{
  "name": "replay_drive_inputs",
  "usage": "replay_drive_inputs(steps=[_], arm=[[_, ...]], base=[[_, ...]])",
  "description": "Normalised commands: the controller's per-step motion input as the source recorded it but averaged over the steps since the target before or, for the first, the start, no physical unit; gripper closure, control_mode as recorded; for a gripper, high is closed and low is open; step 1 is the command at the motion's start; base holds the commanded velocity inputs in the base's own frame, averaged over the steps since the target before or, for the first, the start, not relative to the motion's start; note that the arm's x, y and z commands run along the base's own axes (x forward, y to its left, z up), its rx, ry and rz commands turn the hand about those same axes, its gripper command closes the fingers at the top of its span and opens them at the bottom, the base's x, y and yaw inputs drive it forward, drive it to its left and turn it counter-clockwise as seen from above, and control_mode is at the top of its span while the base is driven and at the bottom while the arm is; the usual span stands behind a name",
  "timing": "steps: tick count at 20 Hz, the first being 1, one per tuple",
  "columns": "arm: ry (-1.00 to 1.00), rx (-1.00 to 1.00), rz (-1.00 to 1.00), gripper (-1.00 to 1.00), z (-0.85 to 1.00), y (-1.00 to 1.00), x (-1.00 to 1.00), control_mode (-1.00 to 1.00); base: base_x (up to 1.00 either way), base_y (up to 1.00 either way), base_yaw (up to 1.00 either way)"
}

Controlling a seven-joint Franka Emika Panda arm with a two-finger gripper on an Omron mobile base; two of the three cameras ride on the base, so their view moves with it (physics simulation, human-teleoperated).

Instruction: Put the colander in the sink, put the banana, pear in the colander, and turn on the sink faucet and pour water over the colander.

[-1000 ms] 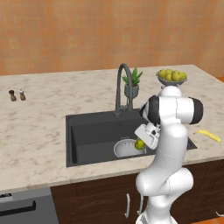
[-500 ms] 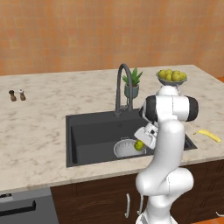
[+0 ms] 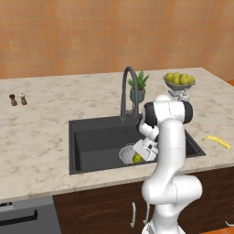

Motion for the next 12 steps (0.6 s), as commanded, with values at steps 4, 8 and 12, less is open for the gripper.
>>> replay_drive_inputs(steps=[4, 8, 12], arm=[[-0.13, 0.00, 0.01, -1.00, -0.44, 0.07, 0.32, -1.00], [-0.19, 0.03, 0.00, -1.00, -0.02, 0.00, 0.14, -1.00], [-0.15, 0.01, 0.00, -1.00, 0.45, 0.02, 0.04, -1.00]], base=[[0.00, 0.00, 0.00], [0.00, 0.00, 0.00], [0.00, 0.00, 0.00]])
